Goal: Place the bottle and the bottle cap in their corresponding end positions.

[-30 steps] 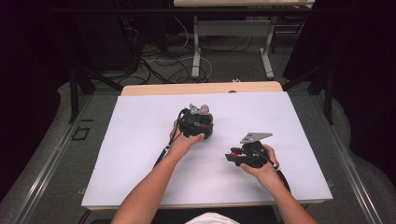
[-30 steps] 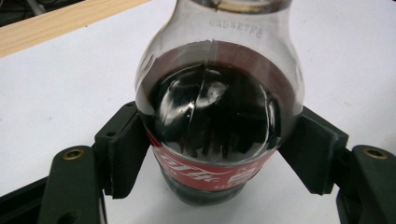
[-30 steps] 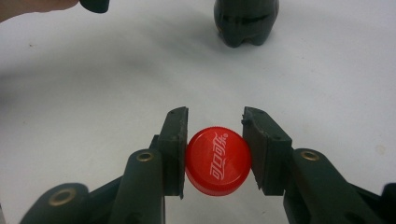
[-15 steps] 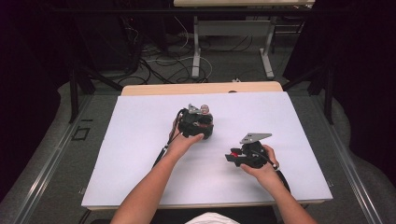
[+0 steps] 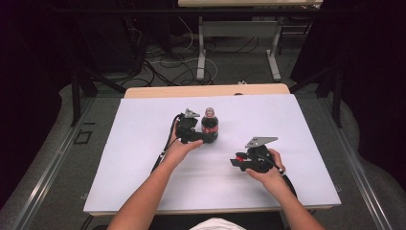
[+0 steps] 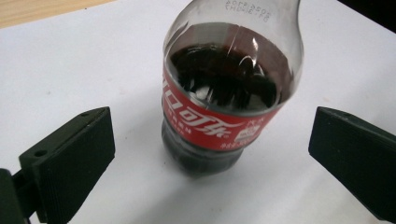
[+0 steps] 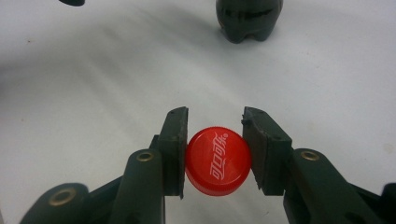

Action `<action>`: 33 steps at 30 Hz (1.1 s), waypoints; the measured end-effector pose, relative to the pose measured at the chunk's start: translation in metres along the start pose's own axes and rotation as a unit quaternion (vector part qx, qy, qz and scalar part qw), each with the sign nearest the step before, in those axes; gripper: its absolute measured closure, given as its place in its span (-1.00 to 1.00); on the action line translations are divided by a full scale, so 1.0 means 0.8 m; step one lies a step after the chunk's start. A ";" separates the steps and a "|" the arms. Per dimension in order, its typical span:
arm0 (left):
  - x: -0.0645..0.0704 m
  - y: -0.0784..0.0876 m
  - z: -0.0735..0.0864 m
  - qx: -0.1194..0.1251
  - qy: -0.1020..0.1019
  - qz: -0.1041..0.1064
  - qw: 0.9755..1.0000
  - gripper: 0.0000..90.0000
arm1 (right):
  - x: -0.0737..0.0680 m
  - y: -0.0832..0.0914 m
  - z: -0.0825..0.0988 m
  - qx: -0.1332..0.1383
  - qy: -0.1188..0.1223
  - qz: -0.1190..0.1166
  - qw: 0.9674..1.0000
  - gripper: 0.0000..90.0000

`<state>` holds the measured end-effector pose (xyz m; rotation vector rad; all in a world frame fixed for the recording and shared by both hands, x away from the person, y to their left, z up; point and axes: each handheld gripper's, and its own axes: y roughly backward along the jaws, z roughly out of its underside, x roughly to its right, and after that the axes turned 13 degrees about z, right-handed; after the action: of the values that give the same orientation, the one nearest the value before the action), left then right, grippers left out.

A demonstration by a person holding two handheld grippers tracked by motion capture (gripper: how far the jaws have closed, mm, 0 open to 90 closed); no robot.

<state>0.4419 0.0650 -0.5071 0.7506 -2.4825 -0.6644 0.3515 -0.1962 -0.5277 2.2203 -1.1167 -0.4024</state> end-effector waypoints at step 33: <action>0.008 0.096 0.060 0.028 0.007 -0.014 0.999 -0.98 | -0.019 -0.020 -0.017 -0.002 0.010 -0.019 1.000 0.36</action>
<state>0.3814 0.1323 -0.4992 0.8106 -2.4908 -0.6001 0.3592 -0.1712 -0.5274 2.2403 -1.0628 -0.3981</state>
